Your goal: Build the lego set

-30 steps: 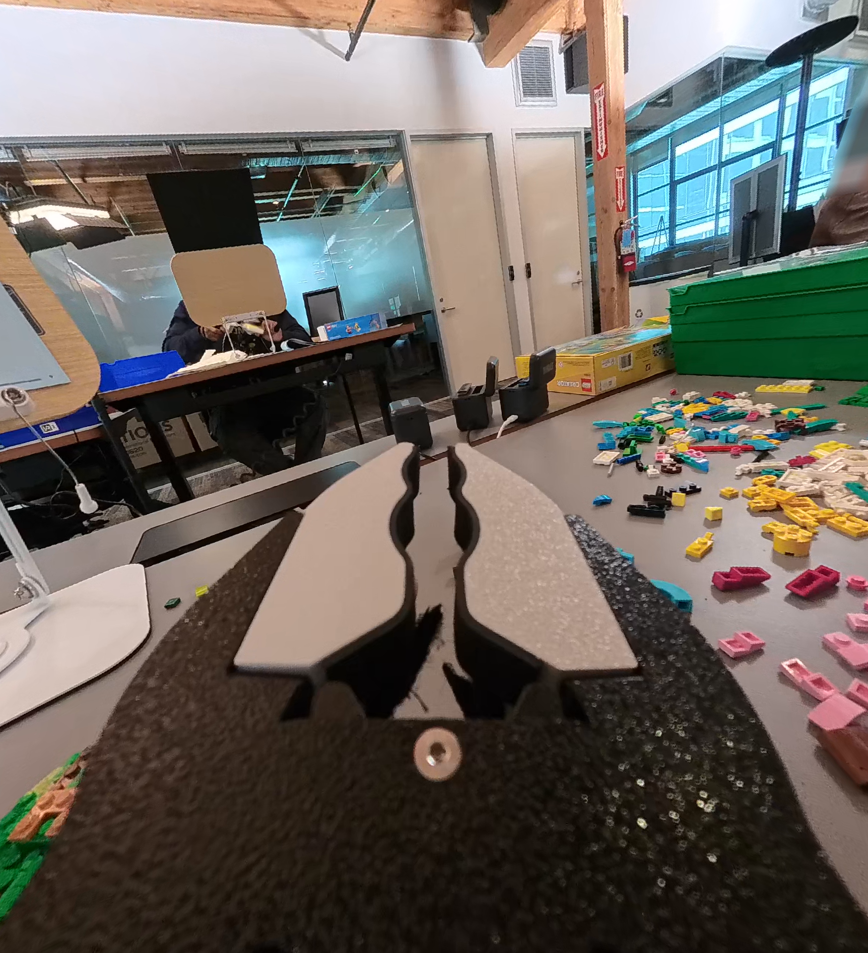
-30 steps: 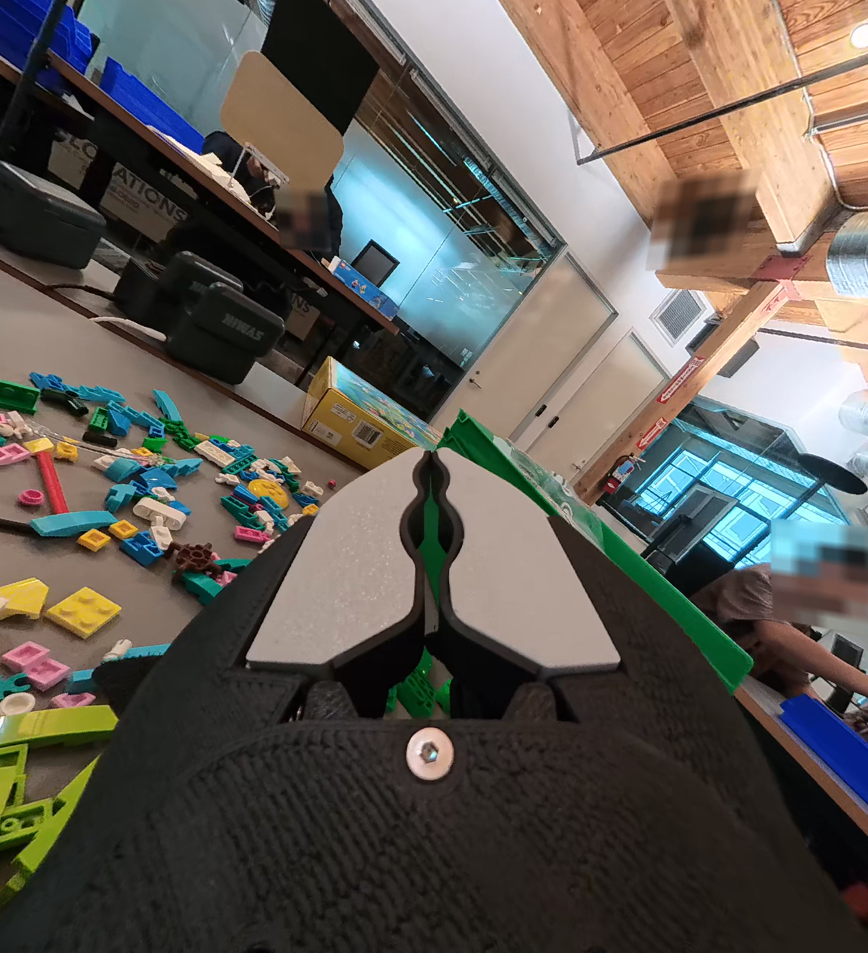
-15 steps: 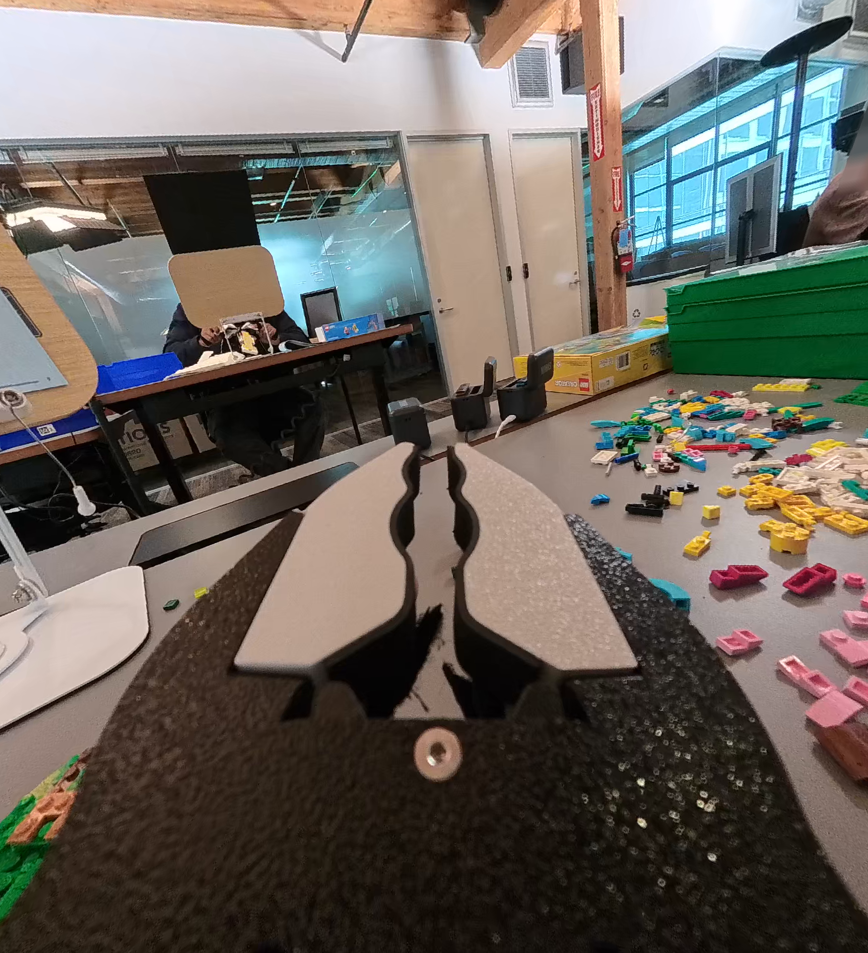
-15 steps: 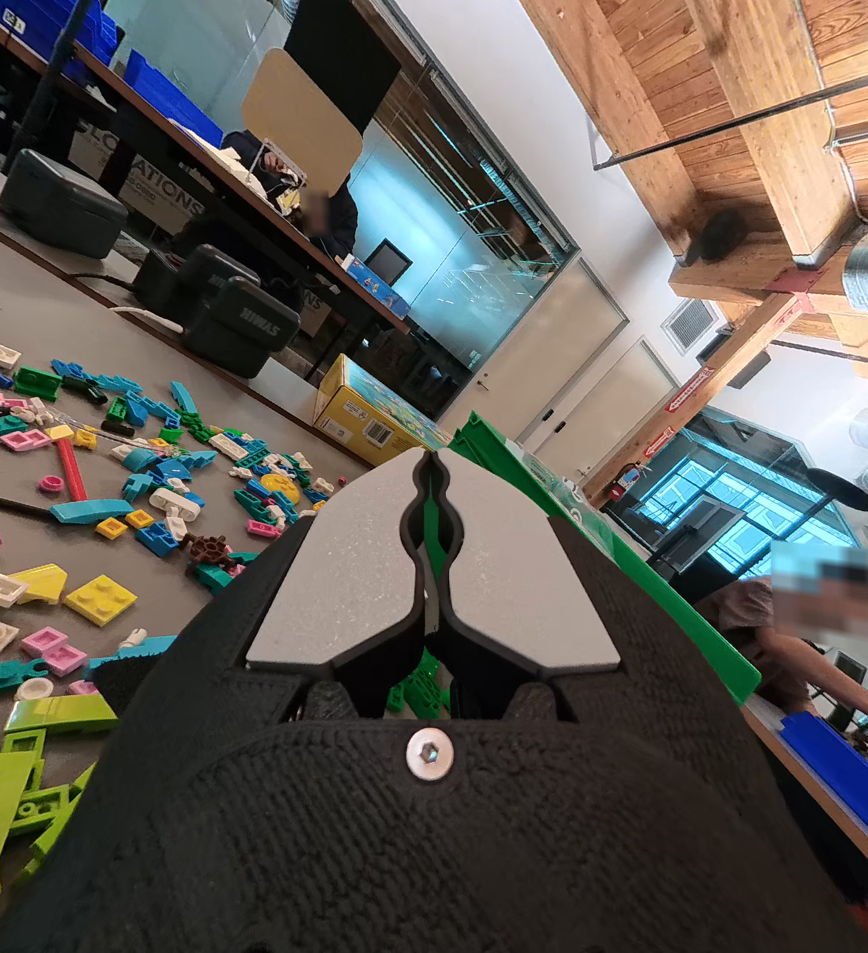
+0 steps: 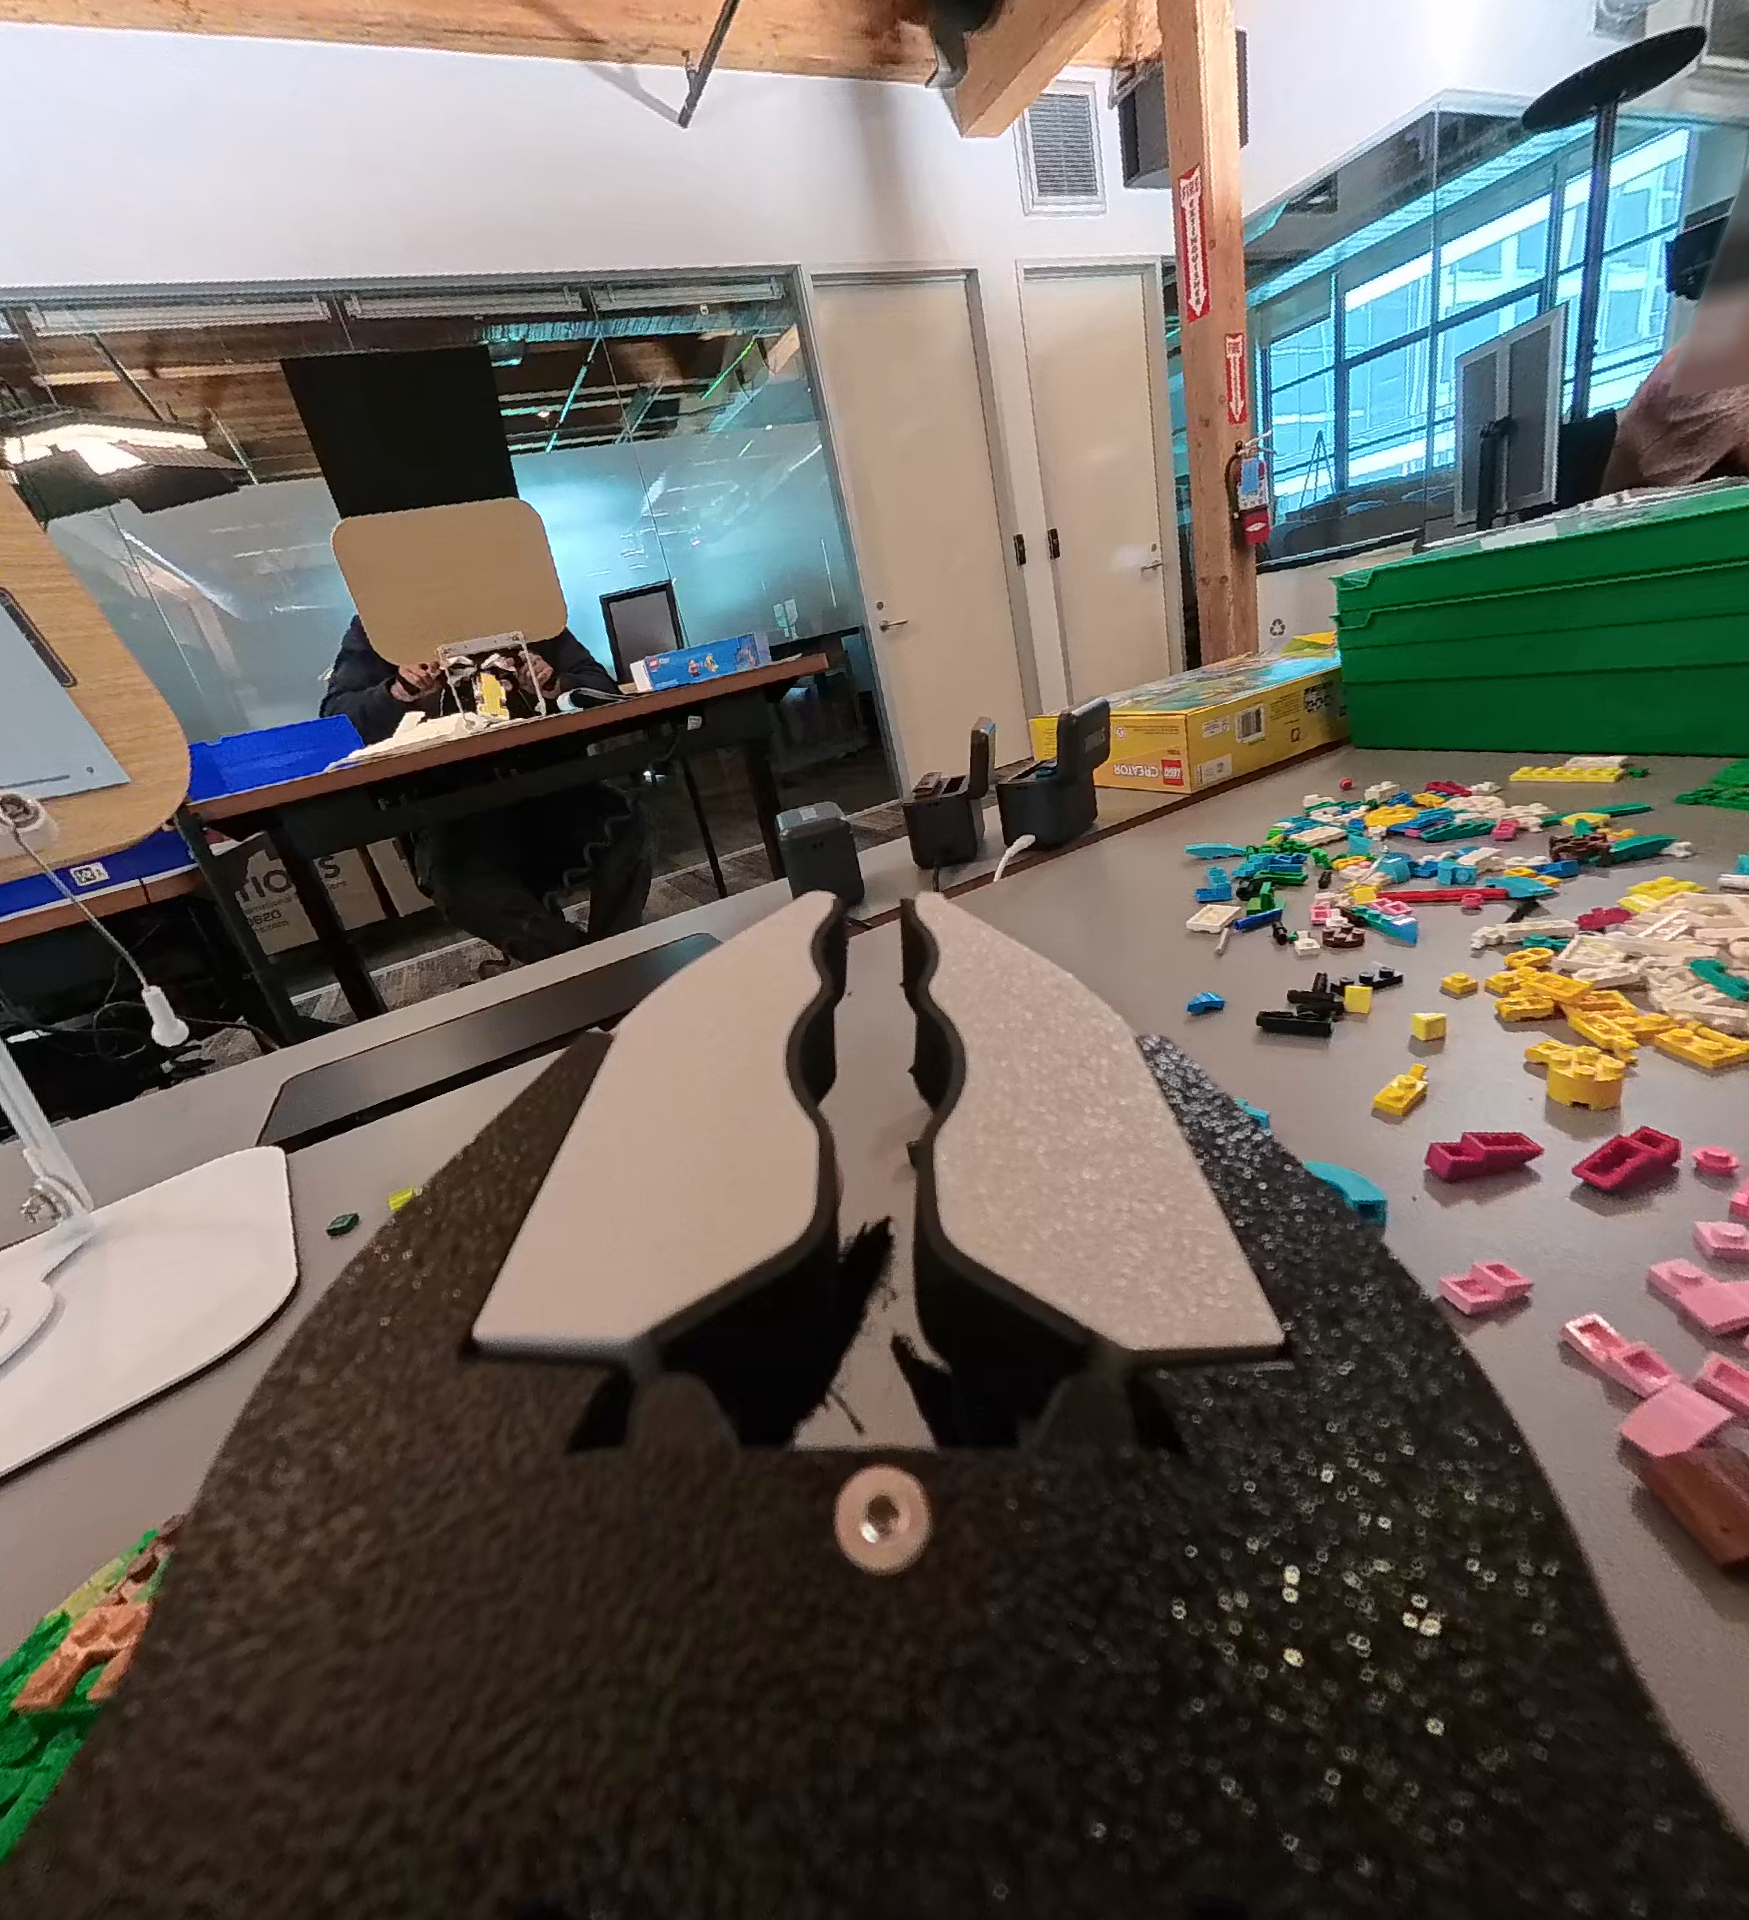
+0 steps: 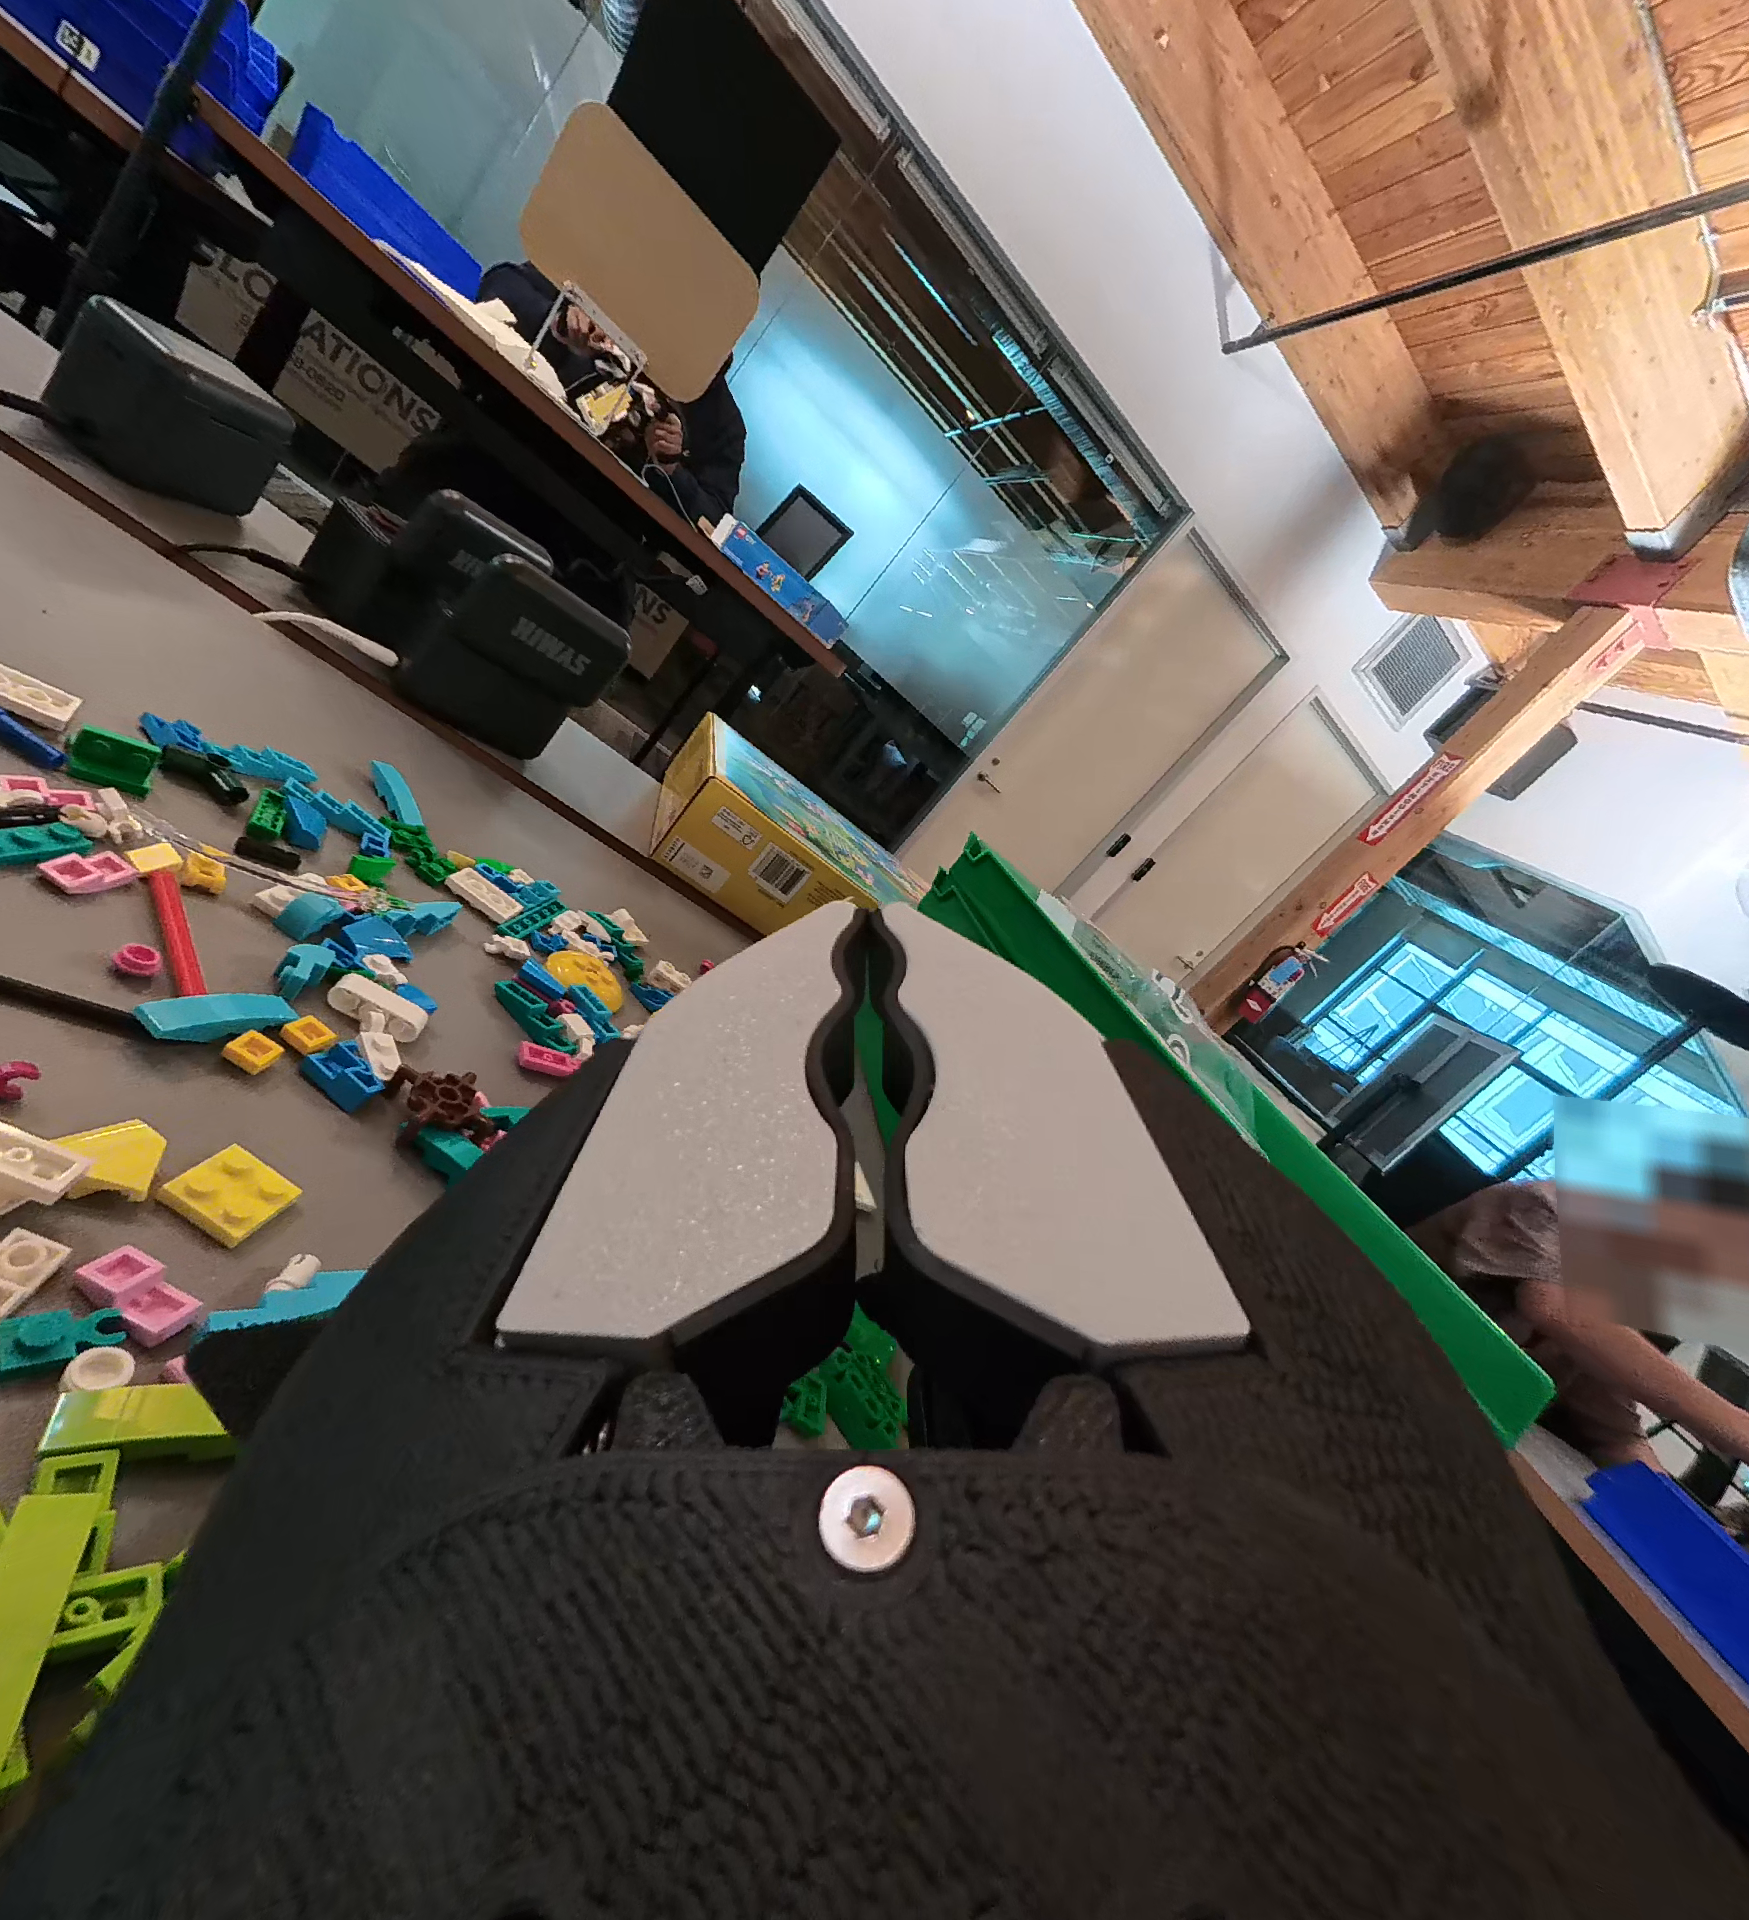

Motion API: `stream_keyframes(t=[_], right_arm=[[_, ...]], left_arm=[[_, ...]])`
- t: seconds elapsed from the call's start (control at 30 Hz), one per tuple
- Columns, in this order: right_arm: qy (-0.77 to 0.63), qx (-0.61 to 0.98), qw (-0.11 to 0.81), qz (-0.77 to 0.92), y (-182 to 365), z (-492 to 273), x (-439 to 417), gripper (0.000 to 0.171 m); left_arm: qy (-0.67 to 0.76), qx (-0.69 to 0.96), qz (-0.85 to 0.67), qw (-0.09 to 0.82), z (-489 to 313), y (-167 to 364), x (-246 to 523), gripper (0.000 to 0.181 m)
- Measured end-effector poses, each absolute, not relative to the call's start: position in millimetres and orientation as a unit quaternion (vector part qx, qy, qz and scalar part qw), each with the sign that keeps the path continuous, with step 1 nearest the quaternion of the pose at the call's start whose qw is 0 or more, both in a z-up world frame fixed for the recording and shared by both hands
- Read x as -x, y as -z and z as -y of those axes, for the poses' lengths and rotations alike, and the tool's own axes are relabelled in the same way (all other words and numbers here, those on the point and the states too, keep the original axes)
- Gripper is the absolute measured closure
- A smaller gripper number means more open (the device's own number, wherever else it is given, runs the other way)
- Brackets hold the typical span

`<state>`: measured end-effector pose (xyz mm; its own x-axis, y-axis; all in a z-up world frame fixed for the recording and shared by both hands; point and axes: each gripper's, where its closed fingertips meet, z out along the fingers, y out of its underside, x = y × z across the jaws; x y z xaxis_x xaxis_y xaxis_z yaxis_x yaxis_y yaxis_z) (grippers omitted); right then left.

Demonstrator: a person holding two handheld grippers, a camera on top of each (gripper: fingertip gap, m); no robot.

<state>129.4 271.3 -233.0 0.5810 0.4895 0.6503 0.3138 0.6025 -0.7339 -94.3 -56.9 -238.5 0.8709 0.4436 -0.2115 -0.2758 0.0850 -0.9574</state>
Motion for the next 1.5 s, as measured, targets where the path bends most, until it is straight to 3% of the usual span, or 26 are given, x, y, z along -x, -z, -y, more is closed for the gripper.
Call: stream_keyframes(t=[1.2, 1.4, 1.5], right_arm=[[-0.062, 0.425, 0.778, 0.459, 229.2, -266.8, -126.5, 0.171], [-0.129, 0.335, 0.799, 0.483, 189.1, -211.9, -97.2, 0.171], [-0.274, 0.285, 0.714, 0.578, 180.7, -134.4, -40.3, 0.171]], left_arm=[[-0.303, 0.629, -0.007, 0.716, 57.2, 230.8, 76.0, 0.169], [-0.446, 0.585, 0.008, 0.677, 115.8, 201.0, 138.5, 0.168], [-0.484, 0.581, 0.097, 0.647, 169.8, 199.5, 200.9, 0.167]])
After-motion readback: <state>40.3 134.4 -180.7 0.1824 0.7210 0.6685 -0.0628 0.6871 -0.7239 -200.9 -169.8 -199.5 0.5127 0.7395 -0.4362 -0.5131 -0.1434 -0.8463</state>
